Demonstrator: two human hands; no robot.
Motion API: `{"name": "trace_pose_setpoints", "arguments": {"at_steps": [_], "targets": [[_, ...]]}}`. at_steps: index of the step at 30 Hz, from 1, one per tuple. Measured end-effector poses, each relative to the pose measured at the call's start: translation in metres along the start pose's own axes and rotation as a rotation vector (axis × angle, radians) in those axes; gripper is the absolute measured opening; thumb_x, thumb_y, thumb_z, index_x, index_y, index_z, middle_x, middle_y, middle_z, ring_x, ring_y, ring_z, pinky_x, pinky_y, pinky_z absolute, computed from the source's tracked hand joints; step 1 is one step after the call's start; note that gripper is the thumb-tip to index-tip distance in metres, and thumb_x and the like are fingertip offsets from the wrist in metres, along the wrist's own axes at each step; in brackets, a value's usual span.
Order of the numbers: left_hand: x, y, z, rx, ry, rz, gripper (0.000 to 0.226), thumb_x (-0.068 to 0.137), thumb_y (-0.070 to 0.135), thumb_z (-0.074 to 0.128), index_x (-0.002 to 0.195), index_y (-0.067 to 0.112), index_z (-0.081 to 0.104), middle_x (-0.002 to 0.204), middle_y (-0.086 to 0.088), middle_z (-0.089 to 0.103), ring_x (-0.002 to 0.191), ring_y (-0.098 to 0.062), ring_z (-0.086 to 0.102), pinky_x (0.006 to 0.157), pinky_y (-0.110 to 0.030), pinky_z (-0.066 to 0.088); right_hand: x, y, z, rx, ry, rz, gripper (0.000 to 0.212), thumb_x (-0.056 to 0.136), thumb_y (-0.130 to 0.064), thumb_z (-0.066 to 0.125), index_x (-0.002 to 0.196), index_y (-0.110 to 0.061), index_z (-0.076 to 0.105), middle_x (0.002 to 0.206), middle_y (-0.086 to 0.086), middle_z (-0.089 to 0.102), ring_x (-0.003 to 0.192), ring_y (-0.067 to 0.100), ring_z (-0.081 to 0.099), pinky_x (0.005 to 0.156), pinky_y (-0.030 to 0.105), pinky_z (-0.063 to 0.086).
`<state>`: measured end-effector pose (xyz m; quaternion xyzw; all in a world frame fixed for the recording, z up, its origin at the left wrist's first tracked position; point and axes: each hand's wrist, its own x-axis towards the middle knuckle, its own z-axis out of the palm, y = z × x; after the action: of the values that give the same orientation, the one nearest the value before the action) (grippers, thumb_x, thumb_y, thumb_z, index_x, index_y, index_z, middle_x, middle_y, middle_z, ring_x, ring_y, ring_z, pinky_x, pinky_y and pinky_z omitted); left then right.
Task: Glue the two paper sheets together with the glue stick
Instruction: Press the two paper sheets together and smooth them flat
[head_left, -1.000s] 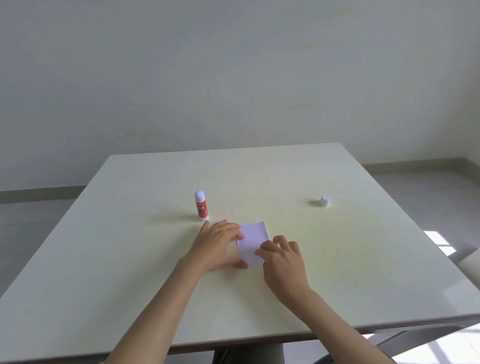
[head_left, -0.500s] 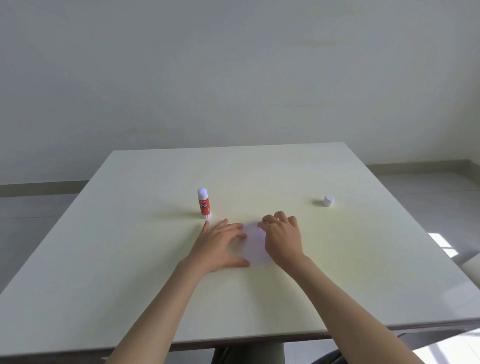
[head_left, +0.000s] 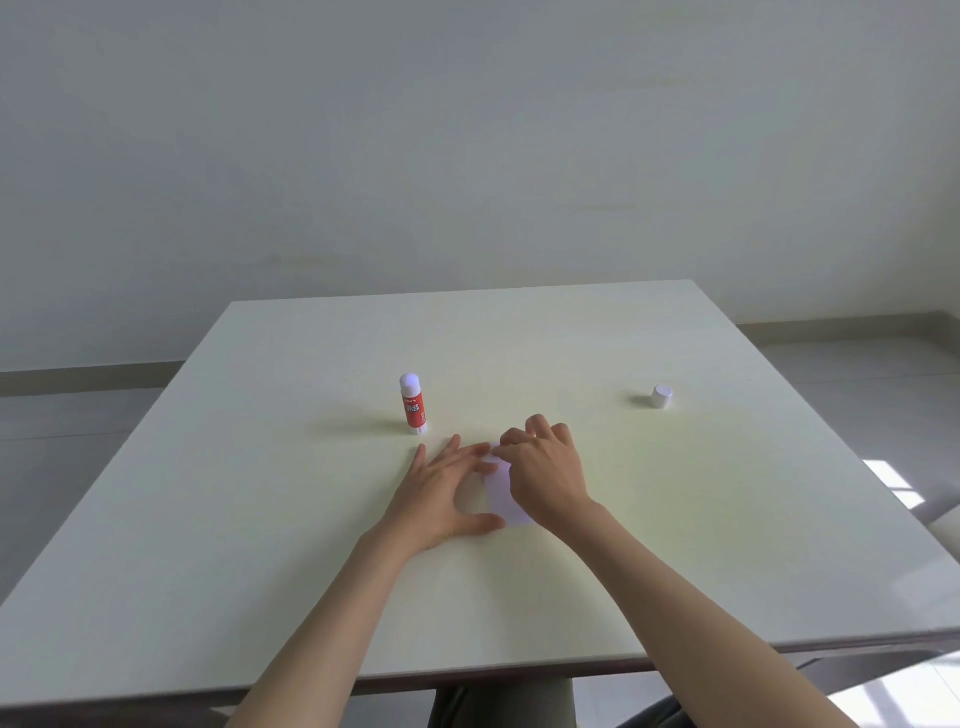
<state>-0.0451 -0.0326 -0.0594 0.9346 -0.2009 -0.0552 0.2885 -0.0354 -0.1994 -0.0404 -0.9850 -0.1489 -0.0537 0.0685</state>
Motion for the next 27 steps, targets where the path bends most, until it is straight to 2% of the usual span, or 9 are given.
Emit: {"name": "trace_pose_setpoints", "arguments": {"at_steps": [3, 11, 14, 17, 18, 23, 25, 27], "targets": [[0.000, -0.001, 0.001, 0.001, 0.003, -0.004, 0.064, 0.069, 0.052, 0.072, 0.127, 0.036, 0.050, 0.151, 0.021, 0.030, 0.146, -0.006, 0.010, 0.118, -0.041, -0.002, -0.008, 0.015, -0.001, -0.012, 0.008, 0.048, 0.051, 0.082, 0.001, 0.034, 0.112, -0.023, 0.066, 0.114, -0.011, 0.064, 0.106, 0.023, 0.042, 0.084, 0.031, 0.030], [0.001, -0.004, 0.002, -0.006, 0.012, 0.005, 0.065, 0.070, 0.052, 0.072, 0.129, 0.035, 0.050, 0.152, 0.019, 0.030, 0.146, -0.006, 0.009, 0.119, -0.041, -0.003, -0.036, 0.027, -0.005, -0.098, 0.031, 0.036, 0.050, 0.078, 0.002, 0.030, 0.104, -0.020, 0.066, 0.105, -0.011, 0.065, 0.105, 0.024, 0.041, 0.083, 0.031, 0.031], [0.002, -0.005, 0.003, -0.004, 0.014, 0.008, 0.066, 0.069, 0.054, 0.072, 0.128, 0.037, 0.050, 0.151, 0.020, 0.030, 0.146, -0.004, 0.009, 0.118, -0.040, -0.004, -0.050, 0.023, -0.008, -0.096, 0.058, 0.001, 0.047, 0.072, 0.005, 0.032, 0.091, -0.017, 0.068, 0.092, -0.010, 0.066, 0.102, 0.024, 0.046, 0.079, 0.030, 0.033], [0.001, -0.007, 0.004, -0.005, 0.018, 0.013, 0.065, 0.068, 0.055, 0.071, 0.128, 0.037, 0.050, 0.151, 0.021, 0.030, 0.146, -0.004, 0.008, 0.118, -0.040, -0.004, -0.069, 0.016, -0.015, -0.132, 0.133, -0.001, 0.032, 0.054, 0.007, 0.048, 0.059, -0.018, 0.068, 0.061, -0.011, 0.065, 0.080, 0.025, 0.062, 0.064, 0.027, 0.043], [0.001, -0.007, 0.004, -0.006, 0.019, 0.014, 0.065, 0.069, 0.054, 0.072, 0.128, 0.037, 0.050, 0.151, 0.021, 0.030, 0.146, -0.004, 0.008, 0.118, -0.041, -0.004, -0.075, 0.016, -0.015, -0.142, 0.171, -0.019, 0.030, 0.049, 0.006, 0.054, 0.054, -0.020, 0.067, 0.056, -0.012, 0.064, 0.075, 0.023, 0.064, 0.059, 0.026, 0.045], [0.002, -0.007, 0.005, -0.001, 0.024, 0.021, 0.064, 0.070, 0.054, 0.071, 0.128, 0.036, 0.050, 0.151, 0.020, 0.031, 0.146, -0.004, 0.009, 0.119, -0.041, -0.003, -0.092, 0.011, -0.016, -0.142, 0.157, -0.063, 0.030, 0.044, 0.002, 0.071, 0.057, -0.024, 0.074, 0.056, -0.015, 0.065, 0.073, 0.020, 0.065, 0.058, 0.025, 0.047], [0.001, -0.007, 0.005, 0.001, 0.030, 0.022, 0.064, 0.070, 0.054, 0.071, 0.128, 0.036, 0.051, 0.151, 0.020, 0.031, 0.146, -0.005, 0.010, 0.119, -0.041, -0.003, -0.088, 0.009, -0.021, -0.123, 0.165, -0.051, 0.031, 0.046, 0.003, 0.072, 0.059, -0.025, 0.076, 0.056, -0.016, 0.067, 0.070, 0.021, 0.064, 0.058, 0.025, 0.047], [0.002, -0.006, 0.006, 0.012, 0.037, 0.019, 0.064, 0.070, 0.054, 0.071, 0.128, 0.037, 0.051, 0.151, 0.020, 0.031, 0.146, -0.005, 0.010, 0.119, -0.042, -0.001, -0.080, 0.006, -0.025, -0.057, 0.149, -0.045, 0.037, 0.053, 0.006, 0.068, 0.069, -0.025, 0.080, 0.063, -0.014, 0.071, 0.070, 0.025, 0.064, 0.061, 0.029, 0.047]]}}
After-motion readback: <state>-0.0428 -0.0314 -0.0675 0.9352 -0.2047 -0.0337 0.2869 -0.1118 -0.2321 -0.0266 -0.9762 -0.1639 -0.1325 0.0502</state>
